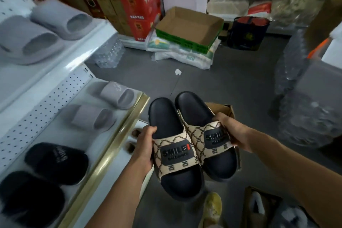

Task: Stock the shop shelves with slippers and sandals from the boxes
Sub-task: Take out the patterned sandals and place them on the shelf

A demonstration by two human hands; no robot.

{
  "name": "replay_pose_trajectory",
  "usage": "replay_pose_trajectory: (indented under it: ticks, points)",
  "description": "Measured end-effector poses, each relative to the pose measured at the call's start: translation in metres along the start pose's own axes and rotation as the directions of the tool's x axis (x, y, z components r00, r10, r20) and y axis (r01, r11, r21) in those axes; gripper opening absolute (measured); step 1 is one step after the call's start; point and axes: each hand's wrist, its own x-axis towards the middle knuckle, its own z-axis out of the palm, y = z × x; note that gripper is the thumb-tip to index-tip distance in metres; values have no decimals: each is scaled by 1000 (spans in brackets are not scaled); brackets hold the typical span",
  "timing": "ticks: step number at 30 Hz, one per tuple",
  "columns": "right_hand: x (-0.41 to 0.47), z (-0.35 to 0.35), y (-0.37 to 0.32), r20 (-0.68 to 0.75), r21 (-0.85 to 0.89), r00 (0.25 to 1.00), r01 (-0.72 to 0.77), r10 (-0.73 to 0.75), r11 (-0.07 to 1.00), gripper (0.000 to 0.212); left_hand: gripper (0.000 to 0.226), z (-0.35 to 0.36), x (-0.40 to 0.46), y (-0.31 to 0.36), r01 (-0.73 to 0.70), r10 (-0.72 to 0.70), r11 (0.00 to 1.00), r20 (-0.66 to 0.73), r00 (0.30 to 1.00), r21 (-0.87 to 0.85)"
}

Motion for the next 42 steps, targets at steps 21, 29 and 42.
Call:
replay_pose_trajectory:
  ticks: [21,29,42]
  points:
    - [-220,199,-5,413,-169,889,291,-201,942,50,32,-197,-290,-24,-205,102,941,-351,931,-269]
    - [-230,247,-12,511,-312,842,367,-170,876,36,29,-226,-347,-40,-308,147,900,-451,880,-307]
    - [-271,325,-6,749,-348,657,496,-82,795,24,53,-260,-437,-93,-407,173,721,-423,890,-560]
